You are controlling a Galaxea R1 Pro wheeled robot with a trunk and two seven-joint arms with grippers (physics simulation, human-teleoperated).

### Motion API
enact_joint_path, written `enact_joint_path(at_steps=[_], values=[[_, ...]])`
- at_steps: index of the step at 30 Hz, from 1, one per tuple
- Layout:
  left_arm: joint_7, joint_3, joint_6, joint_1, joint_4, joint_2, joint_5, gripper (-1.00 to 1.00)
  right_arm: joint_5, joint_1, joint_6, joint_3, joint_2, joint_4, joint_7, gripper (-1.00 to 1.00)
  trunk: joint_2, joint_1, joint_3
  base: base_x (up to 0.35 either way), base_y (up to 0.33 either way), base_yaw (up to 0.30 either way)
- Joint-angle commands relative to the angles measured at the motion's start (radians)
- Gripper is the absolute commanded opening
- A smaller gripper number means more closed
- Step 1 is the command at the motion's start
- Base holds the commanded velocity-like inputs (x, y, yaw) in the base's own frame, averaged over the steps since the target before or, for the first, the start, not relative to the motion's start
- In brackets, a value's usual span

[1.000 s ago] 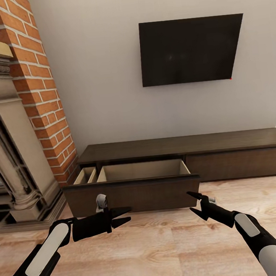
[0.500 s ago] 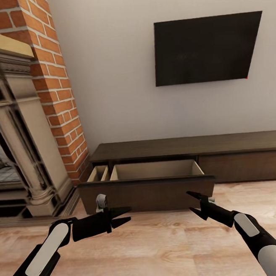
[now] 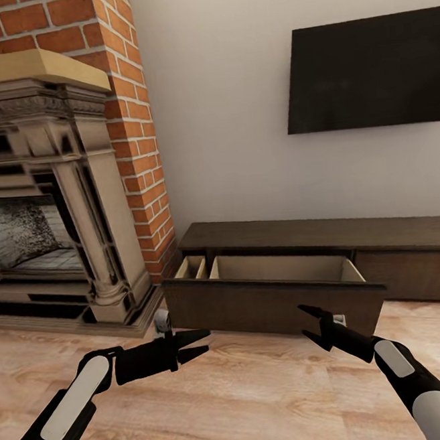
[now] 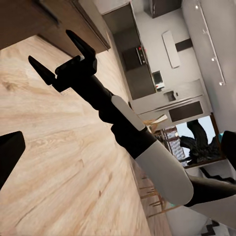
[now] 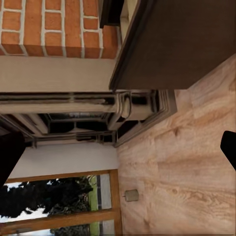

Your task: Place each of the two pumpkins and all three candles from the living room inside a cabinet in the living room (use any cabinet), then make sure every cabinet is closed, and position the cauldron so it is next to a table in the living room.

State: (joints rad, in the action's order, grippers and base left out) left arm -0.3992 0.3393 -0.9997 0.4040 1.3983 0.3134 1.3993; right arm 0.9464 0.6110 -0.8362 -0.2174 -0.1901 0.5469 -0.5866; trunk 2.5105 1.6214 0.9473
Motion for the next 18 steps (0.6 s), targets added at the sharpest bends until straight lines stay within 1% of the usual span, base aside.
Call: enact_joint_path(at_steps=[1,3,5,10,14,18], values=[[-0.007,0.001,-0.001,0.001,0.0,0.0,-0.005,1.0,-0.002,0.001,-0.006,-0.004,0.001,-0.001,-0.003,1.0,0.0,0.0,0.001,-0.009,0.006,0.061],[-0.007,0.002,0.0,0.001,0.0,0.0,-0.006,1.0,-0.001,0.0,-0.006,-0.005,0.001,-0.005,-0.008,1.0,0.0,0.0,0.001,-0.003,-0.068,0.024],[-0.006,0.003,0.0,0.001,0.0,0.0,-0.006,1.0,0.001,0.001,-0.006,-0.005,0.001,-0.008,-0.022,1.0,0.0,0.0,0.001,-0.001,-0.21,0.007],[-0.006,0.003,-0.001,0.001,0.0,-0.001,-0.006,1.0,0.0,0.001,-0.006,-0.004,0.001,-0.012,-0.069,1.0,0.0,0.0,0.001,0.0,-0.258,0.002],[-0.006,0.003,0.0,0.001,-0.001,-0.001,-0.006,1.0,0.0,0.0,-0.006,-0.004,0.001,-0.013,-0.079,1.0,0.0,0.0,0.001,0.0,-0.276,0.005],[-0.006,0.003,0.0,0.001,0.0,0.0,-0.006,1.0,0.0,0.0,-0.006,-0.004,0.001,-0.014,-0.082,1.0,0.0,0.0,0.001,0.0,-0.279,0.186]])
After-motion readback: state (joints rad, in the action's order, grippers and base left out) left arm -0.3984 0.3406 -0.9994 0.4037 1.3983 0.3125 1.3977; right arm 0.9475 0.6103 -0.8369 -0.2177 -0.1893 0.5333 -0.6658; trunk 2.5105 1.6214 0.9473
